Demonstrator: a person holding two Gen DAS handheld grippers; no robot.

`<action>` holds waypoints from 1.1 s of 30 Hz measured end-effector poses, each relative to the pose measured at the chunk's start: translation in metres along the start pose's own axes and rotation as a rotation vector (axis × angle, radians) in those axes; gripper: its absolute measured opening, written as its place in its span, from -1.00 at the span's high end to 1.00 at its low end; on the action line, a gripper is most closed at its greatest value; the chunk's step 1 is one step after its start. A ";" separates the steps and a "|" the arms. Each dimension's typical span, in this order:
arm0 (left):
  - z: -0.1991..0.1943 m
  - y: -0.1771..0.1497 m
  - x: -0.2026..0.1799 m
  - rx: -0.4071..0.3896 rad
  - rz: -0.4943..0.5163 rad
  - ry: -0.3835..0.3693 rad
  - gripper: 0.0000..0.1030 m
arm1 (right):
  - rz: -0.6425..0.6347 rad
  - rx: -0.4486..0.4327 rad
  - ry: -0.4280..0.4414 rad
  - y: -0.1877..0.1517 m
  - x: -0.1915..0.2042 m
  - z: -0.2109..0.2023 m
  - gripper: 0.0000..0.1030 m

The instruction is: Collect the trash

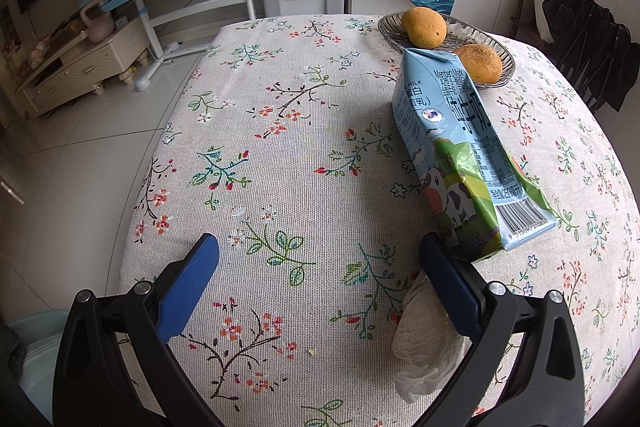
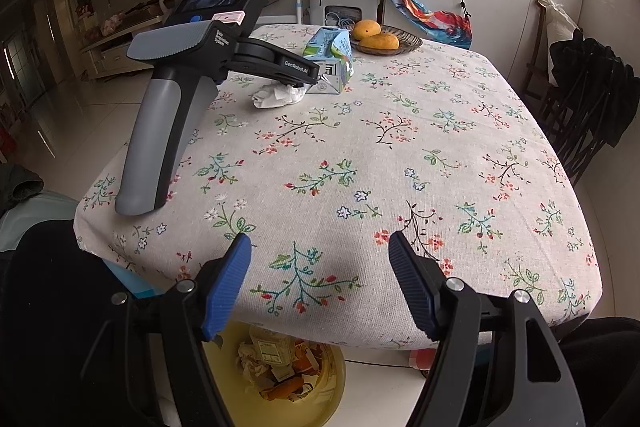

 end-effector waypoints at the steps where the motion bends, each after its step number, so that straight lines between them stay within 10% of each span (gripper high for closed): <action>1: 0.000 0.000 0.000 0.000 0.000 0.000 -0.88 | 0.000 0.000 0.000 0.000 0.001 0.000 -0.33; 33: 0.000 0.000 0.000 0.000 0.000 0.000 -0.88 | 0.155 -0.015 0.213 0.002 -0.002 0.016 -0.47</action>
Point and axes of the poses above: each gripper's, at about its wrist camera, not at the fingertips, and z roughly the way its jaws point, x to its left, y to its top, the point moved 2 cm from there along z, roughly the way its jaws point, and after that the axes turned 15 degrees about -z, right-handed, at the moved point
